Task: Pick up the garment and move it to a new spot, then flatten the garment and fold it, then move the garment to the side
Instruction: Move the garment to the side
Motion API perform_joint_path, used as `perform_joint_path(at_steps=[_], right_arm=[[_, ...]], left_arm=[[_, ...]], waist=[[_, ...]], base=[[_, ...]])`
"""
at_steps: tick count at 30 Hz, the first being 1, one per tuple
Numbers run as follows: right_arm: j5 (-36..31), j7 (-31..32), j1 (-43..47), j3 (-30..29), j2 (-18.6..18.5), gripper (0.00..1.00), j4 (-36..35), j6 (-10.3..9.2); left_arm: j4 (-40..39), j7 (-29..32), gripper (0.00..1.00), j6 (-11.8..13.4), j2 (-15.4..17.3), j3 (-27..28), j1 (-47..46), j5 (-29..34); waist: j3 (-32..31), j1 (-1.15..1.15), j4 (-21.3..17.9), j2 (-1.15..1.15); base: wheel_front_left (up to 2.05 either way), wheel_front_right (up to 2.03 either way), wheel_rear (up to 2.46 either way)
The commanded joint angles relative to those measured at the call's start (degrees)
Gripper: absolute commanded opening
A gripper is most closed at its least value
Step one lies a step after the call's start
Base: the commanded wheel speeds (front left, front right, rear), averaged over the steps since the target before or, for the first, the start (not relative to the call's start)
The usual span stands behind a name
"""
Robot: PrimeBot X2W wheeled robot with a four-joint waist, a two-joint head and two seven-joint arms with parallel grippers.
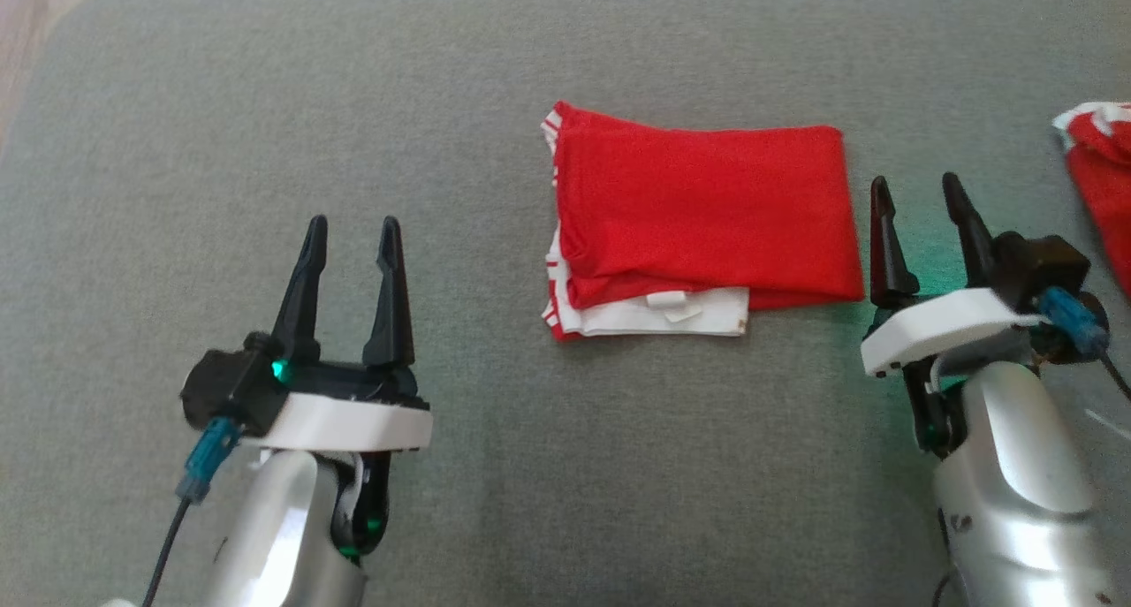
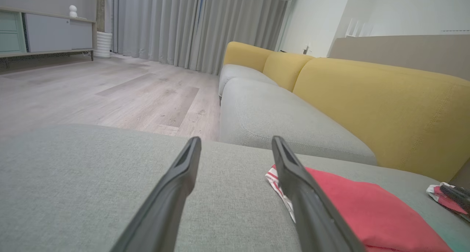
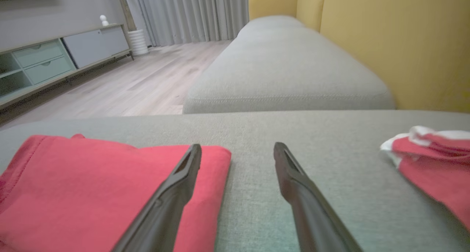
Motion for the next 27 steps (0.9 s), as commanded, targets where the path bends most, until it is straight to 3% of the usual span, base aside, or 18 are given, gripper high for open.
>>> perform_joint_path(at_steps=[1, 12, 13, 14, 15, 21, 27], right_arm=[[0.9, 0.6, -2.4, 1.1, 0.1, 1.00, 0.0, -0.05], [8.4, 5.4, -7.9, 7.9, 0.1, 1.00, 15.3, -0.05], [8.7, 5.5, -8.3, 8.7, 0.1, 0.80, 16.2, -0.05], [8.9, 5.2, -8.7, 9.3, 0.1, 0.18, 16.9, -0.05], [9.0, 4.8, -9.1, 9.9, 0.1, 0.00, 17.5, -0.05], [4.3, 0.5, -11.8, 10.6, -0.8, 0.00, 18.7, -0.05], [-2.2, -1.4, -12.9, 11.5, -5.5, 0.00, 15.5, -0.05]], left_arm=[[-2.1, -0.3, 1.00, 0.3, 0.5, 1.1, -2.6, -0.3], [-2.2, -0.3, 1.00, 0.6, 0.5, 0.1, -3.5, -0.9], [-2.2, -0.3, 1.00, 0.7, 0.5, 0.2, -3.6, -0.9], [-2.1, -0.3, 1.00, 0.8, 0.5, 0.2, -3.6, -1.0], [-2.1, -0.3, 1.00, 0.8, 0.5, 0.3, -3.6, -1.0], [-2.2, -0.3, 1.00, 0.6, 0.5, 0.8, -3.5, -0.4], [-3.0, -0.3, 1.00, 0.5, 0.5, 0.3, -3.5, -0.3]], waist=[[0.8, -0.01, 1.0, 0.00], [2.3, -0.01, 2.8, 0.00], [2.3, -0.01, 2.7, 0.00], [2.3, -0.01, 2.5, 0.00], [2.2, -0.01, 2.2, 0.00], [1.1, -0.01, -0.4, 0.00], [-0.4, -0.01, -4.1, 0.00]], base=[[0.00, 0.00, 0.00], [0.00, 0.00, 0.00], [0.00, 0.00, 0.00], [0.00, 0.00, 0.00], [0.00, 0.00, 0.00], [0.00, 0.00, 0.00], [0.00, 0.00, 0.00]])
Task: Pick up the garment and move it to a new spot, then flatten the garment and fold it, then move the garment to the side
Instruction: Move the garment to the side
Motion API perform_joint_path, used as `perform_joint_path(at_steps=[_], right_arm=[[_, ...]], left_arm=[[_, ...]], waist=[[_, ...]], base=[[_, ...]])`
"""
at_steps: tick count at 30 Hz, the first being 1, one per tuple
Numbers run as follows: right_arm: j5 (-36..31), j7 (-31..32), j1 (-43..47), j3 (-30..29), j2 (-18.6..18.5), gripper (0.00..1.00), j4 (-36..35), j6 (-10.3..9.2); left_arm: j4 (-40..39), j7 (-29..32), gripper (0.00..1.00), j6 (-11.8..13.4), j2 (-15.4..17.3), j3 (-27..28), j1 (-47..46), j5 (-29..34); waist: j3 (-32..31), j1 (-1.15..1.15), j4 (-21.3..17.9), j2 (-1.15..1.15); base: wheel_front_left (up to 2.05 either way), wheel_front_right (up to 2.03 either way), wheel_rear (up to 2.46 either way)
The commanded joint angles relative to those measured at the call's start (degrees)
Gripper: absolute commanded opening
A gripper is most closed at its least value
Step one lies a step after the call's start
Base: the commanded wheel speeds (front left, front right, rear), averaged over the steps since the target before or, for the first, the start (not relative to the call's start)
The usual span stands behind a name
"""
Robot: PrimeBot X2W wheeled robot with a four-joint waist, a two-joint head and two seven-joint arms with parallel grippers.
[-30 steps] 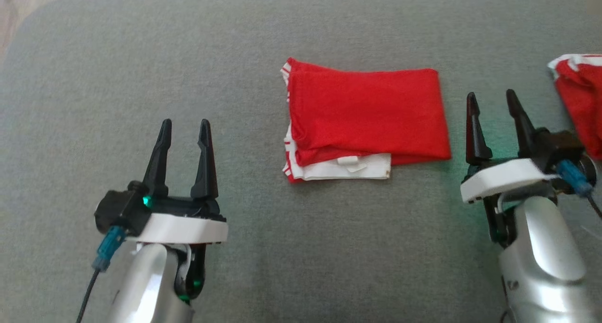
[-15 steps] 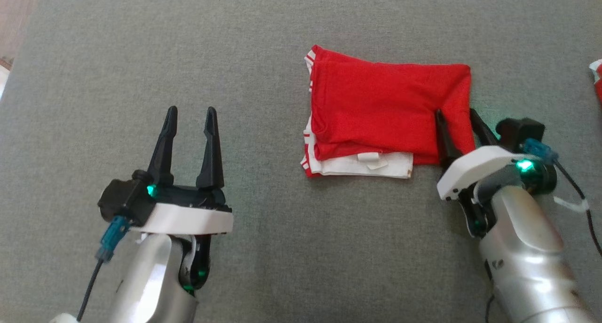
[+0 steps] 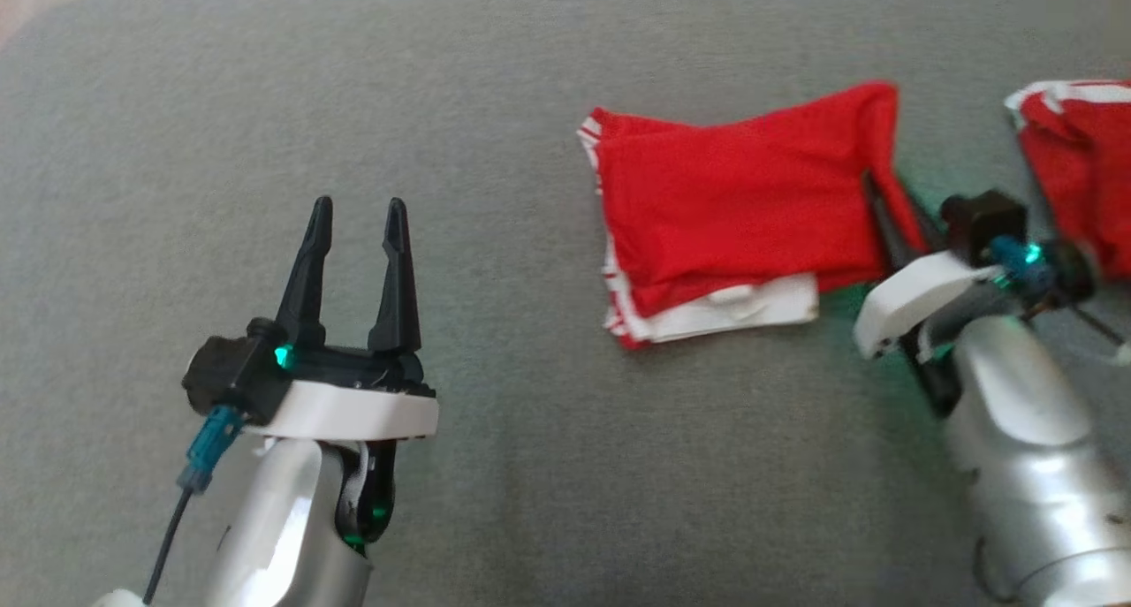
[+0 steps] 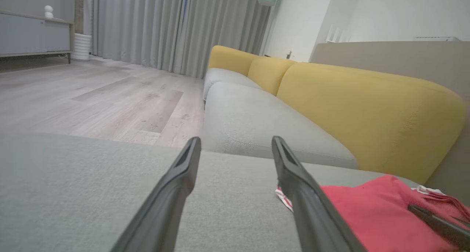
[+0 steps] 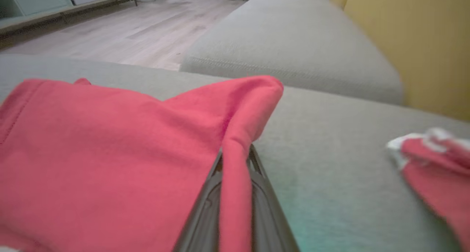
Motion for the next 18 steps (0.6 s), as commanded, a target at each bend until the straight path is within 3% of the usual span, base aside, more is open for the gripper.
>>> perform_joint_path(at_steps=[1, 5, 10, 18], right_arm=[[-1.0, -0.9, -2.5, 1.5, -1.5, 0.00, -2.8, -0.05], [-2.3, -0.6, -2.9, 2.9, -5.3, 0.00, -5.3, -0.05], [-0.1, 2.7, -4.7, 5.8, -14.7, 0.00, -9.9, -0.05], [4.3, 5.6, -7.5, 4.4, -24.9, 0.00, -11.5, -0.05]], left_arm=[[-2.3, -0.3, 1.00, 0.0, 0.5, 1.3, -1.9, 0.3], [-2.7, -0.3, 1.00, 0.1, 0.5, 0.3, -2.1, 0.0], [-3.5, -0.3, 1.00, 0.5, 0.5, -1.2, -2.9, 0.1], [-3.0, -0.3, 1.00, 0.1, 0.5, -1.6, -5.1, 0.4]], waist=[[-1.0, 0.00, -2.1, 0.00], [-1.4, 0.00, -4.3, 0.00], [0.0, 0.00, -8.1, 0.00], [4.2, 0.00, -8.6, 0.00]], base=[[0.00, 0.00, 0.00], [0.00, 0.00, 0.00], [0.00, 0.00, 0.00], [0.00, 0.00, 0.00]])
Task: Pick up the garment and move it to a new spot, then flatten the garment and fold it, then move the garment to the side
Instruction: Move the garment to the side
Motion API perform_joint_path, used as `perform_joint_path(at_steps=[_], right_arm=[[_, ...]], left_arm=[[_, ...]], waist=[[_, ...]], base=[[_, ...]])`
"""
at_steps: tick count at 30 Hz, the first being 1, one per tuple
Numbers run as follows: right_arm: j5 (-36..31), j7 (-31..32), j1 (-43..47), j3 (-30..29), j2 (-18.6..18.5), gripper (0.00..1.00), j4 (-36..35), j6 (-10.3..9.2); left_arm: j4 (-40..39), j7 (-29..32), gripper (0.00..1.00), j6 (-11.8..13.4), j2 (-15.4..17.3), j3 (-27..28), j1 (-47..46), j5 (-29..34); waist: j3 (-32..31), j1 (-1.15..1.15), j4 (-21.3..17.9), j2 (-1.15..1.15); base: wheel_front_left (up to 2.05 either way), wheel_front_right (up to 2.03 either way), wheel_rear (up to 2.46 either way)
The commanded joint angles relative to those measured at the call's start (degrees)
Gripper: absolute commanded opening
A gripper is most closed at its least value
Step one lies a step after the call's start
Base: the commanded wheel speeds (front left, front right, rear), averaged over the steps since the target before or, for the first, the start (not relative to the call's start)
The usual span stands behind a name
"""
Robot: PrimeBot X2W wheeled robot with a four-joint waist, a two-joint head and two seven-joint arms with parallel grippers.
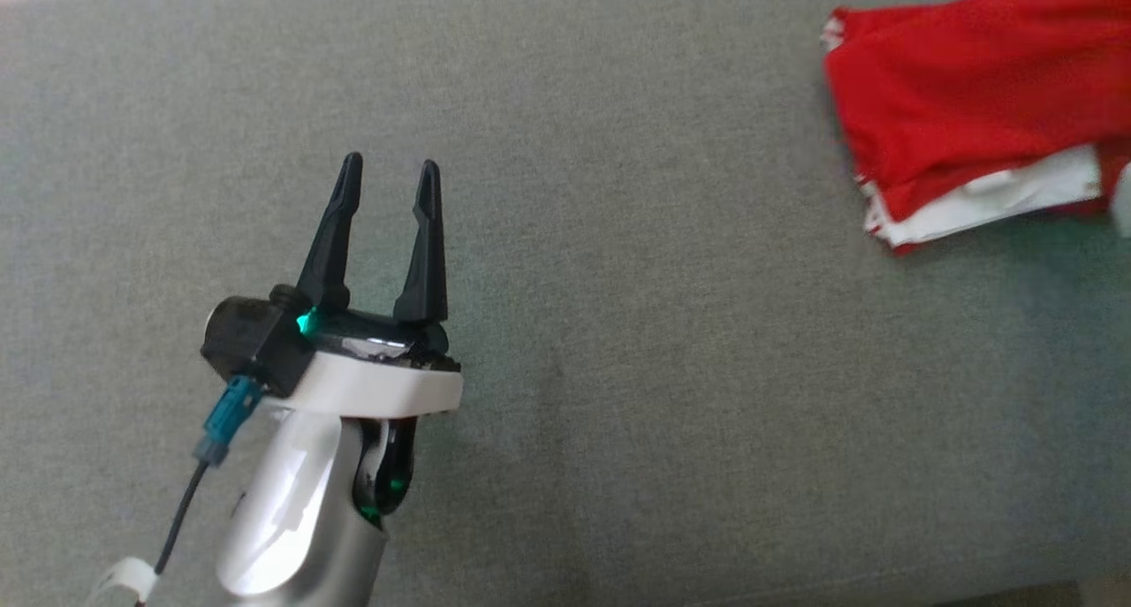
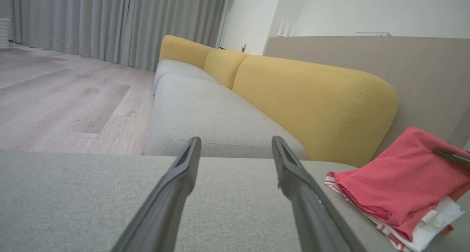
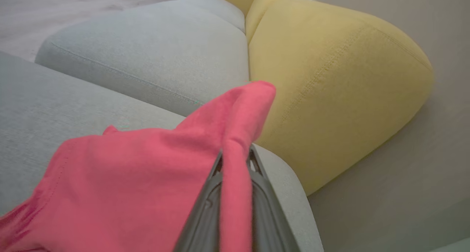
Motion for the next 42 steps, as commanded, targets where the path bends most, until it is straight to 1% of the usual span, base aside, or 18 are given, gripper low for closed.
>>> perform_joint_path(at_steps=[1, 4, 7, 10, 15, 16, 17, 23, 29, 30, 37, 42], right_arm=[[0.4, 0.4, -1.2, -0.6, -2.5, 0.00, -1.2, -0.05], [0.3, 1.2, -1.5, -2.0, -4.5, 0.00, 0.5, -0.05], [-0.3, 1.7, -1.4, -3.4, -5.4, 0.00, 2.6, -0.05], [-1.5, 1.8, -1.6, -5.5, -5.7, 0.00, 4.6, -0.05], [-3.5, 2.4, -2.0, -8.5, -4.9, 0.00, 7.6, -0.05], [-4.3, 2.3, -2.2, -9.1, -4.7, 0.86, 8.0, -0.05], [-4.6, 2.2, -2.4, -10.0, -4.2, 1.00, 8.3, -0.05], [-7.6, 1.1, -3.1, -13.6, -2.0, 1.00, 8.1, -0.05], [-9.6, -0.1, -4.0, -15.6, 1.2, 1.00, 4.6, -0.05], [-9.6, -0.1, -4.0, -15.6, 1.2, 1.00, 4.6, -0.05], [-7.9, -1.4, -3.4, -14.9, 7.6, 1.00, -3.1, -0.05], [-5.3, -1.3, -0.8, -14.3, 12.1, 1.00, -9.6, -0.05]], left_arm=[[-1.5, -0.3, 1.00, -0.1, 0.5, 1.8, -2.0, 0.4], [-1.1, -0.3, 1.00, -0.4, 0.5, 2.0, -2.6, 0.4], [-0.8, -0.3, 1.00, -0.5, 0.5, 2.4, -2.9, 0.4], [-0.7, -0.3, 1.00, -0.8, 0.5, 2.8, -3.0, 0.6], [-0.4, -0.3, 1.00, -1.1, 0.5, 3.2, -3.3, 0.9], [-0.3, -0.3, 1.00, -1.2, 0.5, 3.3, -3.3, 1.0], [-0.2, -0.3, 1.00, -1.2, 0.5, 3.3, -3.3, 1.0], [0.2, -0.3, 1.00, -1.3, 0.5, 3.5, -2.8, 1.0], [0.2, -0.3, 1.00, -1.1, 0.5, 3.8, -2.1, 0.6], [0.2, -0.3, 1.00, -1.1, 0.5, 3.8, -2.1, 0.6], [-0.2, -0.3, 1.00, -0.5, 0.5, 4.6, -0.4, 0.0], [-0.2, -0.3, 1.00, 0.0, 0.5, 5.5, 1.1, -0.3]], waist=[[1.4, 0.00, 0.4, 0.00], [2.3, 0.00, 1.3, 0.00], [3.0, 0.00, 1.8, 0.00], [3.3, 0.00, 2.0, 0.00], [3.6, 0.00, 2.0, 0.00], [3.5, 0.00, 1.9, 0.00], [3.4, 0.00, 1.9, 0.00], [2.1, 0.00, 1.5, 0.00], [-0.2, 0.00, 1.4, 0.00], [-0.2, 0.00, 1.4, 0.00], [-3.7, 0.00, 1.8, 0.00], [-6.3, 0.00, 2.7, 0.00]], base=[[0.00, 0.00, 0.00], [0.00, 0.00, 0.00], [0.00, 0.00, 0.00], [0.00, 0.00, 0.00], [0.00, 0.00, 0.00], [0.00, 0.00, 0.00], [0.00, 0.00, 0.00], [0.00, 0.00, 0.00], [0.00, 0.00, 0.00], [0.00, 0.00, 0.00], [0.00, 0.00, 0.00], [0.00, 0.00, 0.00]])
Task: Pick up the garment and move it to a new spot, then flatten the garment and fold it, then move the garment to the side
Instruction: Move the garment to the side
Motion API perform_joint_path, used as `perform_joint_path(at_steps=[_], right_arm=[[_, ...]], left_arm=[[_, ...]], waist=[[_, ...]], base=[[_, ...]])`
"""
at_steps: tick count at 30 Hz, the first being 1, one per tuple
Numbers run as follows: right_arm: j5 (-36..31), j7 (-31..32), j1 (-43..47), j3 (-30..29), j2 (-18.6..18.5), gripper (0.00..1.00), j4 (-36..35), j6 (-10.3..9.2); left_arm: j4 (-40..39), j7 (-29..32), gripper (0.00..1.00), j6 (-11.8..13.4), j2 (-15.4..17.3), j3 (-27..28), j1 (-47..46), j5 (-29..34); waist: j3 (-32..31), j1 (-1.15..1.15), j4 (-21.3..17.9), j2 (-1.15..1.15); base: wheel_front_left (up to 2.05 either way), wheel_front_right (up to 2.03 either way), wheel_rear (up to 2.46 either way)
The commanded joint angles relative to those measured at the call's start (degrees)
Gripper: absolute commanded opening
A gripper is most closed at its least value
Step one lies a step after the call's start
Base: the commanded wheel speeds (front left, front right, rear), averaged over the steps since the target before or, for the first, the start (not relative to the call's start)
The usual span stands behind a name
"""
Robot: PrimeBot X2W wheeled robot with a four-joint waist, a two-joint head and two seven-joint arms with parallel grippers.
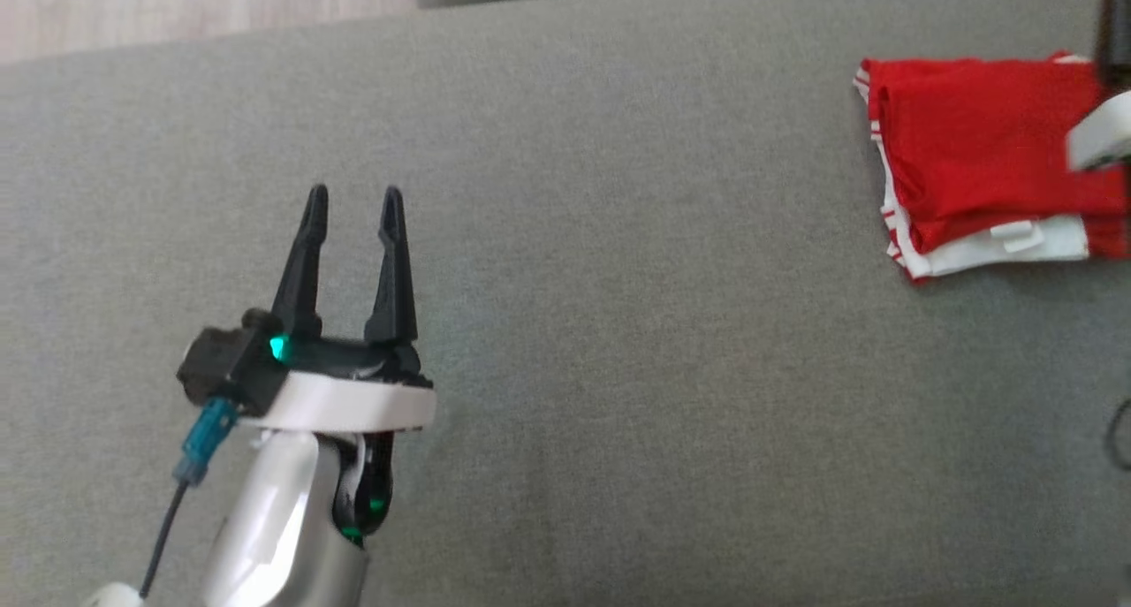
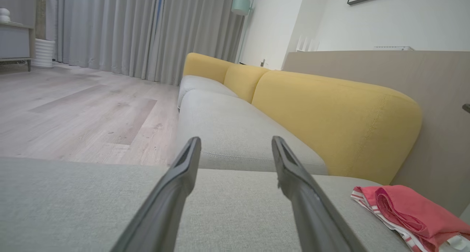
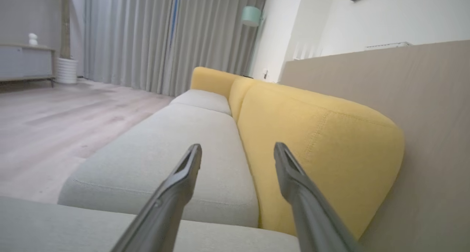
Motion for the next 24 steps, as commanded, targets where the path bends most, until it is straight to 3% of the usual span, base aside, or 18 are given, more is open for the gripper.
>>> perform_joint_path(at_steps=[1, 8, 13, 20, 24], right_arm=[[0.6, -0.3, 1.0, 0.8, 0.8, 1.00, -2.6, -0.05], [5.2, -1.3, 9.0, 0.6, 9.3, 1.00, -9.9, -0.05], [8.1, -4.0, 16.6, 0.7, 14.7, 1.00, -10.5, -0.05], [15.4, -6.2, 23.8, 3.4, 15.8, 1.00, -7.2, -0.05], [15.8, -6.3, 24.7, 5.1, 15.8, 1.00, -7.9, -0.05]], left_arm=[[-1.9, -0.3, 1.00, 0.3, 0.5, 2.1, -0.6, -0.3], [-1.2, -0.3, 1.00, 0.8, 0.5, 3.3, 2.7, -0.1], [-0.3, -0.3, 1.00, 1.5, 0.5, 4.1, 4.9, -0.2], [0.1, -0.3, 1.00, 1.0, 0.5, 5.0, 6.1, -0.8], [-0.3, -0.3, 1.00, 0.3, 0.5, 5.8, 6.3, -1.6]], waist=[[-1.1, 0.01, 0.6, 0.00], [-4.5, 0.01, 2.1, 0.00], [-5.7, 0.01, 3.2, 0.00], [-5.5, 0.01, 4.5, 0.00], [-5.1, 0.01, 4.7, 0.00]], base=[[0.00, 0.00, 0.00], [0.00, 0.00, 0.00], [0.00, 0.00, 0.00], [0.00, 0.00, 0.00], [0.00, 0.00, 0.00]])
